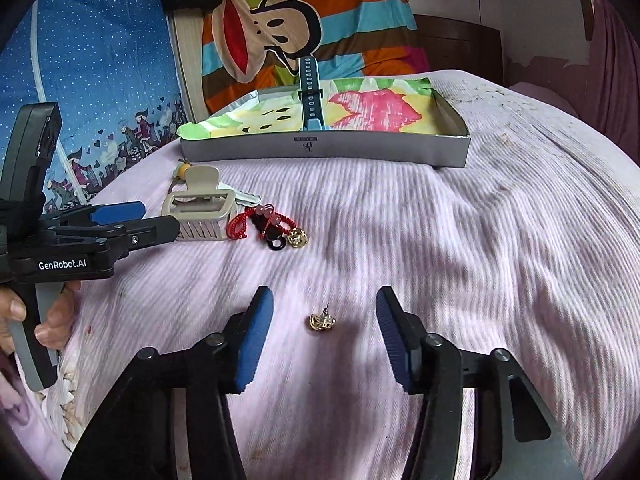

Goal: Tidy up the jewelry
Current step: 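Grasp the silver claw clip with the left tool while the right tool grasps the gold earring, then carry the silver clip and gold earring over the grey tray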

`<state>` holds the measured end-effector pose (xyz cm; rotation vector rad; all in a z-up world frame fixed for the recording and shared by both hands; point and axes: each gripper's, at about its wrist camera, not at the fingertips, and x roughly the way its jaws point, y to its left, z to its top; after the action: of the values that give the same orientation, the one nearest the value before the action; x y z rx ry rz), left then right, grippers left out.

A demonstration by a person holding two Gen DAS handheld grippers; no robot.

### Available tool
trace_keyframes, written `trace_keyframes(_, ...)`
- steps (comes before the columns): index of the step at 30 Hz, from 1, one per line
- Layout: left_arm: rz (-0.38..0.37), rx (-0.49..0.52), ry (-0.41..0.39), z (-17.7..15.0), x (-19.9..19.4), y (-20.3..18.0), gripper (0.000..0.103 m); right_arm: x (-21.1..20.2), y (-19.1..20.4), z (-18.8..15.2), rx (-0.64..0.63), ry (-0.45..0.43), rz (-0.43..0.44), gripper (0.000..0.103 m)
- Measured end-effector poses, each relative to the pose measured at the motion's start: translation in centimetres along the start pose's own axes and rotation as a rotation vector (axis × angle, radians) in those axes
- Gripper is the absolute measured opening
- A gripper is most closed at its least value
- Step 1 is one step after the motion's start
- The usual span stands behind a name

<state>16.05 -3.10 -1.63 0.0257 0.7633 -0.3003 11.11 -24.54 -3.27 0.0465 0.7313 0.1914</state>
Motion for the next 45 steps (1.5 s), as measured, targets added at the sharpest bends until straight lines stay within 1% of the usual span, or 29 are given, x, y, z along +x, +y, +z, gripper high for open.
trace_keyframes(2,0.002,0.01,0.003,0.2,0.3,-0.1,0.085,0.2,0.1,-0.1,0.005,0.02,-0.001,0.034)
trace_keyframes(3,0.004,0.015,0.003,0.2,0.4,-0.2,0.085,0.4,0.1,-0.2,0.007,0.029,0.001,0.033)
trace_keyframes(7,-0.005,0.037,-0.004,0.6,0.9,-0.5,0.084,1.1,0.2,-0.4,0.017,0.061,0.011,0.021)
trace_keyframes(10,-0.029,0.057,0.011,1.0,1.6,-0.8,0.072,1.5,0.1,-0.4,0.033,0.071,0.035,0.014)
trace_keyframes(11,-0.033,0.064,0.017,1.1,1.8,-1.0,0.069,1.7,0.0,-0.4,0.039,0.072,0.048,0.013)
trace_keyframes(13,-0.037,0.081,0.023,1.1,2.1,-1.4,0.066,1.9,0.1,-0.3,0.045,0.072,0.066,0.013)
trace_keyframes(17,-0.058,0.105,0.024,1.1,2.3,-2.0,0.052,2.7,0.2,0.0,0.051,0.072,0.094,0.013)
trace_keyframes(20,-0.057,0.123,0.029,1.0,2.4,-2.4,0.046,3.3,0.7,0.3,0.042,0.069,0.1,0.013)
trace_keyframes(25,-0.049,0.13,0.024,0.9,2.3,-2.6,0.045,3.6,1.0,0.6,0.039,0.066,0.11,0.013)
trace_keyframes(28,-0.051,0.122,0.02,0.9,2.2,-2.5,0.042,3.7,1.0,0.7,0.045,0.064,0.117,0.013)
trace_keyframes(29,-0.053,0.118,0.019,0.9,2.2,-2.4,0.039,3.7,1.0,0.7,0.047,0.064,0.119,0.013)
trace_keyframes(35,-0.048,0.125,0.014,0.7,2.2,-2.6,0.039,4.0,0.9,0.7,0.059,0.068,0.124,0.013)
trace_keyframes(39,-0.057,0.111,-0.01,0.3,1.7,-2.6,0.039,4.0,0.9,0.6,0.062,0.065,0.124,0.013)
trace_keyframes(42,-0.074,0.074,-0.041,-0.3,1.1,-2.2,0.039,4.0,0.8,0.5,0.067,0.061,0.127,0.013)
trace_keyframes(45,-0.071,0.039,-0.08,-0.6,0.3,-1.8,0.039,3.9,0.8,0.5,0.068,0.055,0.13,0.013)
